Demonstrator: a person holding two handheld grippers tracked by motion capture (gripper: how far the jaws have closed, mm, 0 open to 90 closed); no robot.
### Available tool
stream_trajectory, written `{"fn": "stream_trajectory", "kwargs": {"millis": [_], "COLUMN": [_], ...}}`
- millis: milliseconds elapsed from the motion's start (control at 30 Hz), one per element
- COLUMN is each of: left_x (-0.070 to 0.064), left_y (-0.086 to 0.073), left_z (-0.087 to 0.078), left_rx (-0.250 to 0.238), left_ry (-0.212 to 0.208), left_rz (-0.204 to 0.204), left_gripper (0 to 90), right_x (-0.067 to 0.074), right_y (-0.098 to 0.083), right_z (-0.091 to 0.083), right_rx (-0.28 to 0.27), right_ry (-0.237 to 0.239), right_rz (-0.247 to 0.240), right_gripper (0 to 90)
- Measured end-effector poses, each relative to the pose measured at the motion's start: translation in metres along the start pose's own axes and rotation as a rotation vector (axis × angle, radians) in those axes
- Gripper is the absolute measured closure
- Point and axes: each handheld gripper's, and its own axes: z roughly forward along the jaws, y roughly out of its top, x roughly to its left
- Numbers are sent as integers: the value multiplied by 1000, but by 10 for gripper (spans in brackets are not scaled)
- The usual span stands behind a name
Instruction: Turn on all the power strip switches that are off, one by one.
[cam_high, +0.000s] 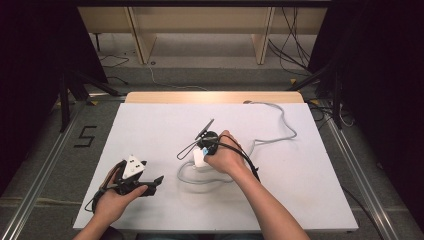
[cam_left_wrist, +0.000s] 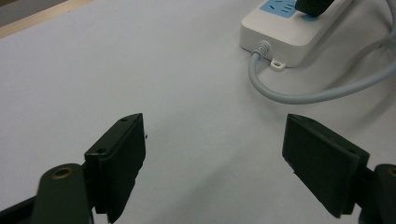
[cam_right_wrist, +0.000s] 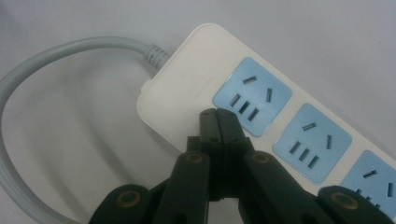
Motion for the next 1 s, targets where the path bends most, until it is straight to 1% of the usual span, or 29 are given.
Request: {"fn": "stream_trajectory", "kwargs": {"millis": [33, 67, 100, 133, 167, 200, 267, 300, 333, 367, 400, 467, 533, 600, 767, 900, 967, 1000], "left_x": [0, 0, 0, 0, 0, 0, 1, 1, 1, 1, 1, 2, 1, 1, 2, 1, 1, 1], "left_y": [0, 0, 0, 0, 0, 0, 0, 0, -1, -1, 0, 0, 0, 0, 0, 0, 0, 0], "left_z": [0, 0, 0, 0, 0, 0, -1, -1, -1, -1, -1, -1, -1, -1, -1, -2, -1, -1], "left_rx": [1, 1, 2, 2, 1, 0, 2, 1, -1, 1, 1, 4, 0, -2, -2, 2, 0, 0], "left_ry": [0, 0, 1, 1, 1, 1, 1, 2, 2, 2, 0, -1, -1, 0, 1, -2, 0, 1], "left_rz": [1, 1, 2, 3, 3, 2, -2, -4, -4, -3, -4, 0, -3, -1, -4, 0, 3, 3], "left_gripper": [213, 213, 213, 213, 213, 213, 213, 213, 213, 213, 213, 213, 213, 213, 213, 213, 213, 213], "right_x": [1, 1, 2, 3, 4, 6, 10, 10, 8, 6, 5, 4, 6, 6, 3, 1, 0, 0], "right_y": [0, 0, 0, 1, 2, 3, 6, 6, 5, 5, 4, 4, 4, 5, 3, 2, 2, 2], "right_z": [0, 1, 2, 2, 2, 3, 3, 4, 3, 3, 2, 1, 1, 1, -1, -3, -3, -2], "right_rx": [2, -7, -25, -20, -27, -30, -11, -11, -10, -13, -26, -26, -24, -25, -24, -11, -5, -7], "right_ry": [-3, 15, 48, 42, 18, -19, -50, -40, -20, -2, 3, 7, 20, 20, 15, 5, 4, 5], "right_rz": [1, 13, 23, 32, 18, 1, -25, -22, -12, 6, 26, 14, 26, 25, 42, 33, 45, 42], "right_gripper": [900, 900, 900, 900, 900, 900, 900, 900, 900, 900, 900, 900, 900, 900, 900, 900, 900, 900]}}
